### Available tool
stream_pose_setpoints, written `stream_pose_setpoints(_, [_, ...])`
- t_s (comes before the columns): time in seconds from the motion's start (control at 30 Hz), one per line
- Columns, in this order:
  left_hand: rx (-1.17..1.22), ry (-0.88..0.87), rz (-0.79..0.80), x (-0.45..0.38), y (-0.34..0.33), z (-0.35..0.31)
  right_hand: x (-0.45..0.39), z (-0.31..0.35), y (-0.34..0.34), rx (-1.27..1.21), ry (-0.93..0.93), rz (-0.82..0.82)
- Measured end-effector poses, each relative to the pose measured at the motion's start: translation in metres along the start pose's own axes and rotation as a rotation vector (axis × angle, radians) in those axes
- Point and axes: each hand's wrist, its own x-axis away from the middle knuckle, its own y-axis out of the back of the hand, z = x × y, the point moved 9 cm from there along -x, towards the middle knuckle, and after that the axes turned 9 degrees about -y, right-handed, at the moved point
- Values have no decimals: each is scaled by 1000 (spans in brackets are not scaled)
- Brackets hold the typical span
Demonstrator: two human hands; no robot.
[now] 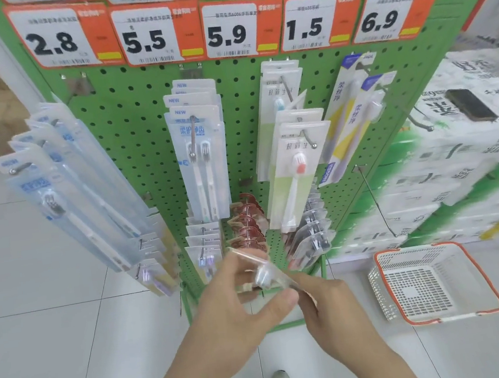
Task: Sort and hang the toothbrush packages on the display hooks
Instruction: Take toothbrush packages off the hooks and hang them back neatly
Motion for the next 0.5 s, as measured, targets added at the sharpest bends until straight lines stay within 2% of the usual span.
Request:
stream_pose_setpoints(0.13, [41,-164,-29,-10,1,-35,-2,-3,20,-321,-84,18])
stream_pose_setpoints(0.33, [90,-320,-20,-29,-4,-86,-9,12,43,-718,-71,-8])
stream_pose_setpoints(0.5, [135,-336,-57,-49,-5,-101,-14,17,48,-860,-70,-22])
